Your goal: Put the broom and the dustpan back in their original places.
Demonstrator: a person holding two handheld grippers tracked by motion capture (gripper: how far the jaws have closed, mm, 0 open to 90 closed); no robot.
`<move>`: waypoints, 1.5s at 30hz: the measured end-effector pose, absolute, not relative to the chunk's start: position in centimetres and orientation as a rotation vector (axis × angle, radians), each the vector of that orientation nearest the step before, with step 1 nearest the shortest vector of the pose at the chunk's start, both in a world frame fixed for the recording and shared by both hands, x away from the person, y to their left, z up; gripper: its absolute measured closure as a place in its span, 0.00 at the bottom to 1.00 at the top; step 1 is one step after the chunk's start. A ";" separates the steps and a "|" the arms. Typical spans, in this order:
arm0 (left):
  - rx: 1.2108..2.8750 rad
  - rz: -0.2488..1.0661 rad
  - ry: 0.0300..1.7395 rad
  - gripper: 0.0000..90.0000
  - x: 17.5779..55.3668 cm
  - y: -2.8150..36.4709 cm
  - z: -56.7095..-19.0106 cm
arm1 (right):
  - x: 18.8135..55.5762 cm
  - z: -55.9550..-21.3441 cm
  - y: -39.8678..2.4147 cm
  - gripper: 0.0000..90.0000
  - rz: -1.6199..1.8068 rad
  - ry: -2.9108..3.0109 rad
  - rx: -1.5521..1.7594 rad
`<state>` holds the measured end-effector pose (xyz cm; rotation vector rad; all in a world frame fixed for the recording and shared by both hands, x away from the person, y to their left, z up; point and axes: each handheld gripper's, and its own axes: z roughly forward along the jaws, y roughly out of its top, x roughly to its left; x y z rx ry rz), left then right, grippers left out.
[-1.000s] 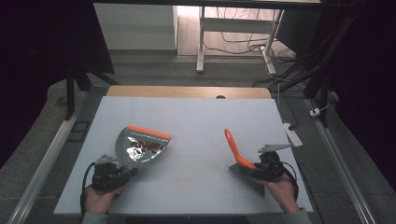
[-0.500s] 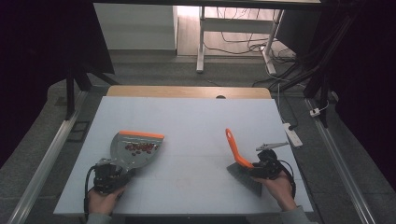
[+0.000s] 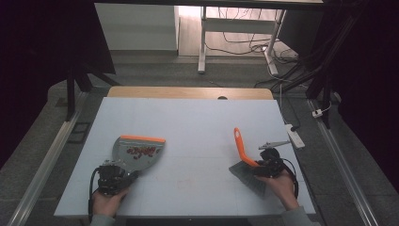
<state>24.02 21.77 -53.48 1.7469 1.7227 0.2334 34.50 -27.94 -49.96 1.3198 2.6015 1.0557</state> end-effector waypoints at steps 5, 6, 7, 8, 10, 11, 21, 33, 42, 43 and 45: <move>1.745 0.240 1.725 0.68 24.0 21.6 -53.5 | 34.8 -50.2 -28.0 0.59 1.030 2.598 1.320; 1.745 0.238 1.724 0.68 24.0 21.6 -53.5 | 34.9 -50.3 -28.0 0.58 1.026 2.598 1.325; 1.743 0.236 1.723 0.68 24.0 21.6 -53.5 | 35.0 -50.4 -28.0 0.56 1.022 2.597 1.327; 1.742 0.237 1.722 0.68 23.9 21.6 -53.4 | 35.0 -50.4 -28.0 0.54 1.015 2.593 1.332; 1.743 0.239 1.715 0.68 23.9 21.6 -53.4 | 35.0 -50.5 -28.0 0.52 0.997 2.584 1.335; 1.745 0.240 1.711 0.67 23.8 21.6 -53.4 | 35.1 -50.5 -28.0 0.52 0.994 2.580 1.337; 1.747 0.230 1.700 0.62 23.7 21.5 -53.3 | 35.2 -50.6 -28.2 0.48 0.972 2.571 1.351; 1.741 0.294 1.655 0.45 23.0 22.3 -52.6 | 34.9 -50.2 -28.5 0.41 0.961 2.504 1.337; 1.794 0.338 1.604 0.42 22.3 22.4 -52.0 | 34.0 -49.0 -28.1 0.41 1.042 2.472 1.199; 1.803 0.341 1.596 0.42 22.2 22.4 -51.9 | 33.9 -48.9 -28.1 0.41 1.052 2.476 1.180; 1.825 0.356 1.577 0.41 21.9 22.4 -51.6 | 33.7 -48.8 -27.9 0.41 1.065 2.482 1.148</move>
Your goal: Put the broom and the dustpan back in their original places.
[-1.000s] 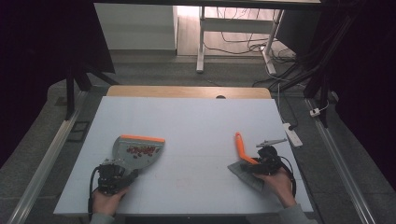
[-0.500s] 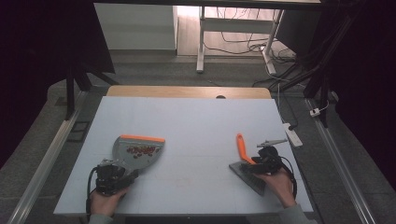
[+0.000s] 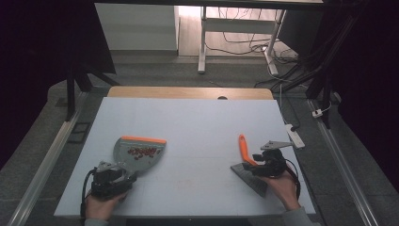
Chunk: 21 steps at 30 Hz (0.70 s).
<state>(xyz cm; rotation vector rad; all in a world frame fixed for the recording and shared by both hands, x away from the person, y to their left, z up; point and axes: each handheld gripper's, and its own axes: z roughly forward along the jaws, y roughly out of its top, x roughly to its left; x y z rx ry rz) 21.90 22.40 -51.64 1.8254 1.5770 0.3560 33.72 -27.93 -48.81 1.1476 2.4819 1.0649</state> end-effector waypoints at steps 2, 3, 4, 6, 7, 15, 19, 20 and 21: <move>1.847 0.384 1.554 0.42 21.7 22.3 -51.2 | 33.6 -48.8 -27.8 0.41 1.079 2.493 1.120; 1.861 0.397 1.540 0.42 21.6 22.2 -51.0 | 33.6 -48.8 -27.8 0.42 1.084 2.495 1.107; 1.873 0.406 1.525 0.42 21.5 22.1 -50.8 | 33.5 -48.7 -27.8 0.42 1.092 2.498 1.091; 1.893 0.417 1.473 0.42 21.4 22.0 -50.5 | 33.3 -48.6 -27.7 0.42 1.109 2.500 1.066; 1.903 0.420 1.454 0.42 21.4 21.9 -50.5 | 33.3 -48.5 -27.7 0.42 1.121 2.502 1.049; 1.935 0.390 1.263 0.40 21.5 21.5 -50.3 | 32.6 -48.4 -26.9 0.43 1.160 2.539 0.914; 1.950 0.355 1.179 0.40 21.8 21.3 -50.3 | 32.3 -48.5 -26.5 0.43 1.181 2.552 0.869; 1.953 0.337 1.161 0.40 22.0 21.3 -50.4 | 32.3 -48.6 -26.5 0.43 1.187 2.555 0.855; 1.956 0.324 1.149 0.40 22.1 21.2 -50.4 | 32.2 -48.6 -26.4 0.43 1.190 2.555 0.843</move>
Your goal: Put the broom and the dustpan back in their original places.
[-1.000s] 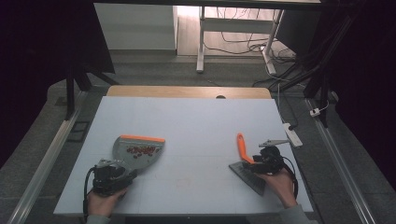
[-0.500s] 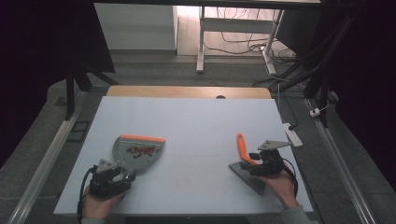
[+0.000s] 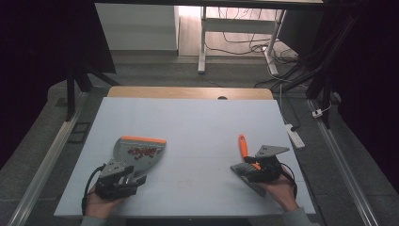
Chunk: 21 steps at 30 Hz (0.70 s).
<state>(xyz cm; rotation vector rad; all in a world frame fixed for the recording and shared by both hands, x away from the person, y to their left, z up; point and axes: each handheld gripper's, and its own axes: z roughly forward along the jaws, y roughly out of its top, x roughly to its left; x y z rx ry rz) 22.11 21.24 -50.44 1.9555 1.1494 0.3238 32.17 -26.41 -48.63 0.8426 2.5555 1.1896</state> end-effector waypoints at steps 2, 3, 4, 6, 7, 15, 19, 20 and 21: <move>1.956 0.294 1.134 0.40 22.4 21.2 -50.6 | 31.9 -48.7 -26.2 0.44 1.203 2.557 0.813; 1.961 0.287 1.129 0.40 22.6 21.1 -50.6 | 31.8 -48.8 -26.1 0.44 1.206 2.561 0.795; 1.963 0.275 1.123 0.40 22.7 21.1 -50.6 | 31.6 -48.8 -25.9 0.44 1.208 2.561 0.780; 1.973 0.266 1.115 0.40 22.8 20.9 -50.7 | 31.4 -48.9 -25.7 0.44 1.219 2.559 0.758; 1.979 0.263 1.116 0.40 22.9 20.8 -50.7 | 31.4 -48.9 -25.7 0.44 1.226 2.557 0.747; 1.991 0.250 1.114 0.40 23.0 20.6 -50.8 | 31.1 -49.0 -25.4 0.44 1.244 2.534 0.710; 1.995 0.249 1.115 0.39 23.0 20.6 -50.8 | 31.1 -49.0 -25.6 0.44 1.241 2.534 0.713; 1.996 0.245 1.115 0.39 23.0 20.6 -50.8 | 31.1 -48.9 -25.6 0.44 1.241 2.532 0.713; 1.996 0.242 1.115 0.39 23.0 20.5 -50.8 | 31.1 -48.9 -25.6 0.44 1.244 2.530 0.712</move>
